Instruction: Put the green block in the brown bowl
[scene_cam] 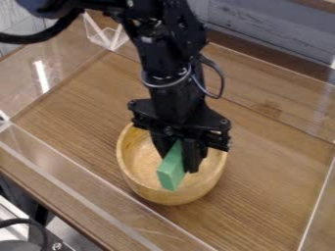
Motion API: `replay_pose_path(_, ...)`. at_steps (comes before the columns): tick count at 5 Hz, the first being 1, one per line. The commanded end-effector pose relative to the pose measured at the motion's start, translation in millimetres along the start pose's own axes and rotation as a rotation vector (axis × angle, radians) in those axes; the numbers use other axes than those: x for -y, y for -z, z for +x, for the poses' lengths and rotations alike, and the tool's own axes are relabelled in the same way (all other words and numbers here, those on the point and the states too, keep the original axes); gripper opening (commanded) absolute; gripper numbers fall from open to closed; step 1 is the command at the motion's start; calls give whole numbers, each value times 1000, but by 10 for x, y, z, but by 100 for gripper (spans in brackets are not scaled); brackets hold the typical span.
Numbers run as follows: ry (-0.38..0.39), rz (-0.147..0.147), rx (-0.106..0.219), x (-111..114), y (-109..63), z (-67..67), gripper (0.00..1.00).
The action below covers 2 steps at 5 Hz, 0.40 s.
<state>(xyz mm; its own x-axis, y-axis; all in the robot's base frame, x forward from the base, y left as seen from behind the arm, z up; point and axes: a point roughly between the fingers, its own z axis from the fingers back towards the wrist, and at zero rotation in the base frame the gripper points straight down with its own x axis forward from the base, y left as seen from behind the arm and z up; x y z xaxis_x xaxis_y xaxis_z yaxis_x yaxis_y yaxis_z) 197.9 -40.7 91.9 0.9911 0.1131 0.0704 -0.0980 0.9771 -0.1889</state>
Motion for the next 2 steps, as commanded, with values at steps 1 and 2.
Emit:
replay_pose_path(1,-3,-11,40,11,-91,60,0)
replay_pose_path(2,-5,-14,41,13,-105,63,0)
